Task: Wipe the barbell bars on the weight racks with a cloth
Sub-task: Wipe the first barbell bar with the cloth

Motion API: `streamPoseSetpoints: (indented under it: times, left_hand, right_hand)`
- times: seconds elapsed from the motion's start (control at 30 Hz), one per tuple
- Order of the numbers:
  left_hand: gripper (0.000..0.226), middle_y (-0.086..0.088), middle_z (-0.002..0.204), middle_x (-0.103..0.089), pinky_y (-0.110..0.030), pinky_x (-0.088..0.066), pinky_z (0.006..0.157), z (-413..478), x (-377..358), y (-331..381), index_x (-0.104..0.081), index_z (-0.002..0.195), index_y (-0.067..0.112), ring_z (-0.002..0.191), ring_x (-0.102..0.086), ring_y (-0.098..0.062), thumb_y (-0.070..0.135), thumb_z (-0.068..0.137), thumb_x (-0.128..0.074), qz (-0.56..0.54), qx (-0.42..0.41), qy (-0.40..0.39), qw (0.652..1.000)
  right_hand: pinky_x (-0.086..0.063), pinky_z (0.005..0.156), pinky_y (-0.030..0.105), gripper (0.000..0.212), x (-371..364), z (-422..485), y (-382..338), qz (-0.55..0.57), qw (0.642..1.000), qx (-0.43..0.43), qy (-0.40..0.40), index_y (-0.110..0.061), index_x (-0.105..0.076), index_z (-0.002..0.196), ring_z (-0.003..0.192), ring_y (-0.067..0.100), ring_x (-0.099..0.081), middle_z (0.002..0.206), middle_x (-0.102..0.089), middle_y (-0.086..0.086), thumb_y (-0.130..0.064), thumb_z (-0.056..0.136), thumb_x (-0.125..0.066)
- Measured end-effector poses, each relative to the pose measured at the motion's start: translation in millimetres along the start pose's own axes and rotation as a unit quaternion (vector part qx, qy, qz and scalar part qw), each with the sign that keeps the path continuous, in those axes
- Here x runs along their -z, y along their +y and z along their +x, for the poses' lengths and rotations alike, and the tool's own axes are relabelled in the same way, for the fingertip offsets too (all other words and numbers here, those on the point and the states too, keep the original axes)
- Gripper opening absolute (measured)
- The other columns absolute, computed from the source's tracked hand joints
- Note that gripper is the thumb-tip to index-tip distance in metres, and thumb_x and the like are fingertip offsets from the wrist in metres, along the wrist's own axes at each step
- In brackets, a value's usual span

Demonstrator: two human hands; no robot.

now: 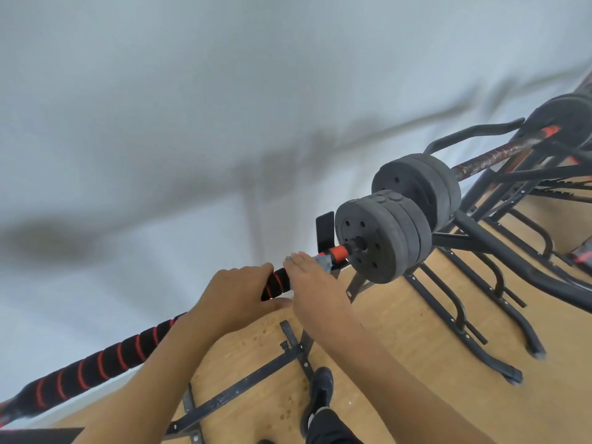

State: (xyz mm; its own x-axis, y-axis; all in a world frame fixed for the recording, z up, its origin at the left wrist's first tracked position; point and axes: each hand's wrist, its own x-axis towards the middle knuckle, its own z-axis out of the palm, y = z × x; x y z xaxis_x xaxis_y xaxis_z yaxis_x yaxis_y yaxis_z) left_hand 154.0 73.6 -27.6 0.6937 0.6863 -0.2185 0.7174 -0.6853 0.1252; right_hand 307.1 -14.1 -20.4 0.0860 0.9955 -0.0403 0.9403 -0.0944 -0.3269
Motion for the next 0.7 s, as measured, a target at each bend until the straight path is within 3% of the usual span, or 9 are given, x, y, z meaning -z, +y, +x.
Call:
streamPoseSetpoints:
  times: [0.07, 0.13, 0.23, 0.3, 0.47, 0.53, 0.57, 0.63, 0.7]
  left_hand:
    - [0.053, 0.013, 0.088, -0.056, -0.028, -0.056, 0.076, 2.7, -8.1, 14.4, -0.042, 0.108, 0.028, 0.073, -0.060, -0.011, 0.079, 0.095, -0.041, 0.047, 0.001, 0.036, 0.998]
    - [0.052, 0.012, 0.087, -0.056, -0.028, -0.057, 0.077, 6.3, -8.4, 13.8, -0.045, 0.115, 0.028, 0.074, -0.060, -0.011, 0.077, 0.097, -0.042, 0.015, 0.002, 0.023, 1.000]
    - [0.049, 0.009, 0.087, -0.060, -0.028, -0.058, 0.078, 14.2, -3.4, -0.2, -0.051, 0.115, 0.030, 0.076, -0.062, -0.009, 0.075, 0.096, -0.048, -0.082, 0.010, -0.053, 0.995]
    - [0.047, 0.004, 0.086, -0.063, -0.024, -0.055, 0.069, 20.9, -0.4, -5.8, -0.055, 0.113, 0.027, 0.070, -0.061, -0.010, 0.071, 0.096, -0.053, -0.174, 0.017, -0.109, 0.979]
    - [0.060, -0.005, 0.075, -0.065, -0.028, -0.053, 0.057, 33.7, 12.2, -17.8, -0.063, 0.105, 0.007, 0.056, -0.055, -0.018, 0.066, 0.094, -0.058, -0.371, 0.024, -0.206, 0.905]
    - [0.061, -0.005, 0.076, -0.063, -0.029, -0.052, 0.057, 37.7, 14.9, -21.8, -0.063, 0.101, 0.007, 0.057, -0.053, -0.020, 0.067, 0.093, -0.057, -0.395, 0.027, -0.245, 0.885]
    - [0.060, -0.006, 0.076, -0.062, -0.029, -0.052, 0.057, 39.5, 15.9, -23.6, -0.062, 0.100, 0.009, 0.057, -0.052, -0.020, 0.068, 0.094, -0.056, -0.406, 0.030, -0.264, 0.874]
    - [0.057, -0.006, 0.077, -0.060, -0.029, -0.050, 0.056, 41.3, 16.8, -26.1, -0.060, 0.100, 0.011, 0.055, -0.052, -0.020, 0.068, 0.097, -0.056, -0.430, 0.033, -0.298, 0.852]
    - [0.054, -0.005, 0.076, -0.058, -0.027, -0.050, 0.056, 42.0, 16.2, -27.2, -0.059, 0.102, 0.012, 0.054, -0.051, -0.018, 0.066, 0.098, -0.056, -0.449, 0.034, -0.326, 0.831]
  right_hand:
    - [-0.045, 0.109, 0.036, 0.066, 12.2, -5.0, 13.6, 0.020, 1.000, 0.010, 0.014, -0.019, -0.041, 0.149, 0.140, 0.017, -0.041, 0.150, -0.046, -0.003, -0.003, 0.091, -0.067]
    - [-0.042, 0.113, 0.038, 0.071, 26.6, 4.4, 44.1, -0.019, 0.999, -0.035, -0.014, -0.023, -0.043, 0.148, 0.136, 0.019, -0.047, 0.146, -0.051, -0.002, 0.002, 0.087, -0.068]
    - [-0.042, 0.109, 0.043, 0.066, 56.5, 38.2, 68.9, -0.056, 0.972, -0.164, -0.158, -0.027, -0.046, 0.138, 0.105, 0.026, -0.058, 0.116, -0.057, 0.003, -0.012, 0.083, -0.077]
    - [-0.045, 0.106, 0.041, 0.061, 57.6, 41.6, 65.5, -0.062, 0.972, -0.175, -0.142, -0.027, -0.047, 0.136, 0.096, 0.023, -0.058, 0.109, -0.057, -0.001, -0.017, 0.085, -0.077]
    - [-0.052, 0.100, 0.036, 0.050, 24.0, -2.2, 5.1, 0.022, 0.998, -0.058, -0.011, -0.024, -0.046, 0.143, 0.118, 0.023, -0.062, 0.134, -0.060, 0.001, -0.004, 0.099, -0.057]
    - [-0.037, 0.116, 0.035, 0.059, 8.1, -2.6, -4.2, 0.019, 1.000, 0.010, 0.009, -0.019, -0.036, 0.153, 0.147, 0.017, -0.036, 0.159, -0.038, -0.001, -0.003, 0.099, -0.056]
    - [-0.029, 0.120, 0.031, 0.065, 5.5, -0.2, -0.1, 0.020, 0.999, 0.025, 0.020, -0.018, -0.033, 0.156, 0.151, 0.013, -0.026, 0.163, -0.031, -0.003, 0.000, 0.098, -0.056]
    - [-0.017, 0.121, 0.025, 0.072, 6.5, 0.7, 20.9, -0.003, 0.999, 0.036, 0.028, -0.019, -0.033, 0.157, 0.151, 0.013, -0.027, 0.162, -0.033, -0.004, 0.005, 0.094, -0.060]
    - [-0.017, 0.122, 0.030, 0.078, 18.3, 0.6, 49.5, -0.056, 0.998, 0.014, 0.014, -0.023, -0.033, 0.156, 0.148, 0.016, -0.032, 0.160, -0.038, -0.005, 0.001, 0.090, -0.068]
